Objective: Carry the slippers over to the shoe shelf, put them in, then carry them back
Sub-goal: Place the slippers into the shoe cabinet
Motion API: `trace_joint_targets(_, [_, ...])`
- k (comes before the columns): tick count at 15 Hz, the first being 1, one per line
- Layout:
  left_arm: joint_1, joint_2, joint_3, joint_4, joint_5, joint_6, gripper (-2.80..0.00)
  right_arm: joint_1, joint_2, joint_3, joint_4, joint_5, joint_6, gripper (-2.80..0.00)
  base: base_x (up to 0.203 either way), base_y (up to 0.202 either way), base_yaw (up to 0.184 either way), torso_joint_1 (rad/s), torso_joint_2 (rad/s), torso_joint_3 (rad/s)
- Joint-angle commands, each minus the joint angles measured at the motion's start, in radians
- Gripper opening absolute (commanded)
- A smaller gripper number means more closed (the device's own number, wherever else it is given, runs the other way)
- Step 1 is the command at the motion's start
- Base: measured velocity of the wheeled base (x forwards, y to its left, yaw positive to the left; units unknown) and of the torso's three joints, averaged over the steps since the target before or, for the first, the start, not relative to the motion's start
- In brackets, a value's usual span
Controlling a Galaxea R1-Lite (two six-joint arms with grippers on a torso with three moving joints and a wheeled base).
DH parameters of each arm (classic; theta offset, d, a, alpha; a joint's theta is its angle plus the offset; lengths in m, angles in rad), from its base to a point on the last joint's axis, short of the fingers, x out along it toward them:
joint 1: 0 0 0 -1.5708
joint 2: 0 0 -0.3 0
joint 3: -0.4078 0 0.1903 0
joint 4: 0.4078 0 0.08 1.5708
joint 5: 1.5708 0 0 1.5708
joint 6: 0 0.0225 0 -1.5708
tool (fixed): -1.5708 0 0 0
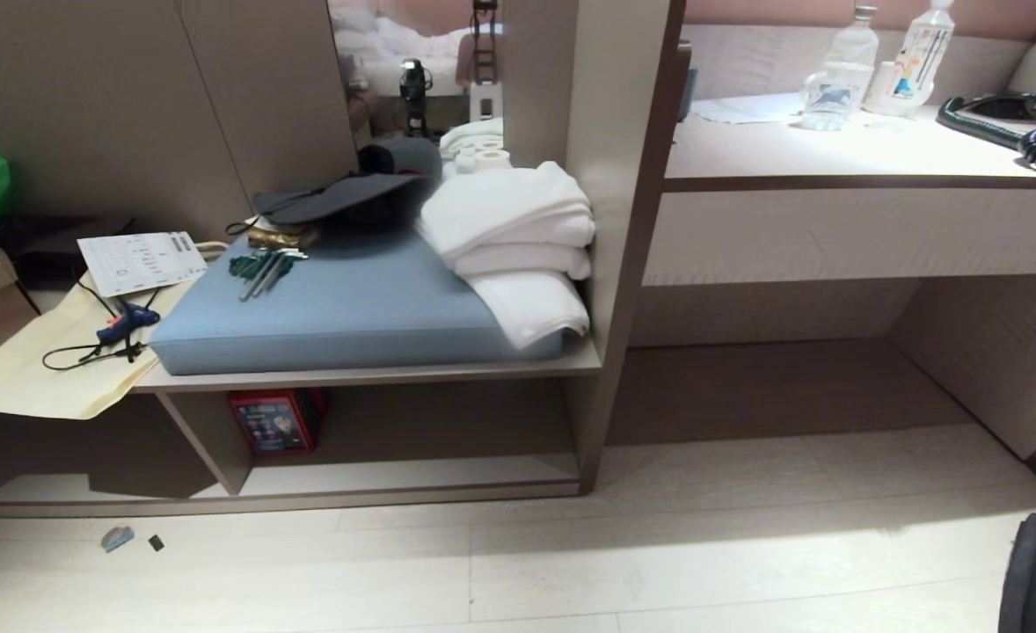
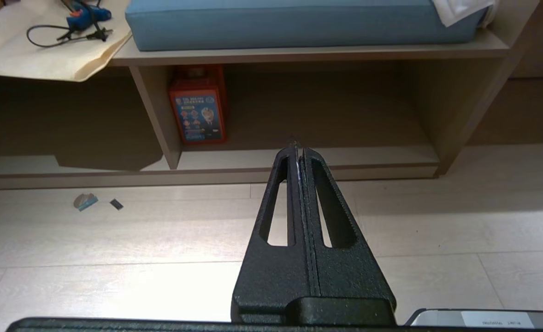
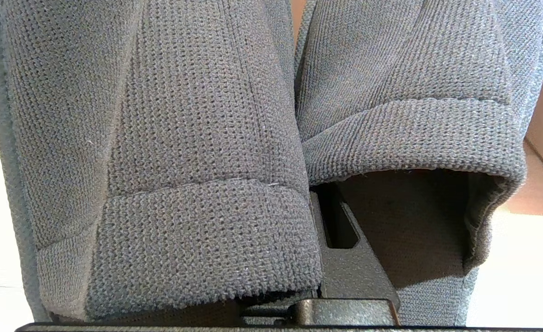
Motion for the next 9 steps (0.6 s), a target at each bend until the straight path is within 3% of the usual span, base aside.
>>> trace_joint_targets(1, [0.0, 0.001, 0.0, -0.001, 0.0, -0.001, -2.8, 0.0, 0.002, 0.002, 0.0, 0.0, 0.001, -2.8, 0.0, 0.0, 0.0, 0.001, 0.0, 0.201])
trace_joint_targets(6, [0.002, 0.001, 0.0, -0.001, 0.0, -0.001, -2.8, -0.001, 0.002, 0.002, 0.0, 0.0, 0.005, -2.8, 0.0, 0.0, 0.0, 0.004, 0.0, 0.194])
trace_joint_targets(9, [0.0, 0.001, 0.0, -0.001, 0.0, 0.001, -2.8, 0.0, 0.002, 0.002, 0.0, 0.0, 0.004, -2.8, 0.0, 0.0, 0.0, -0.002, 0.0, 0.057])
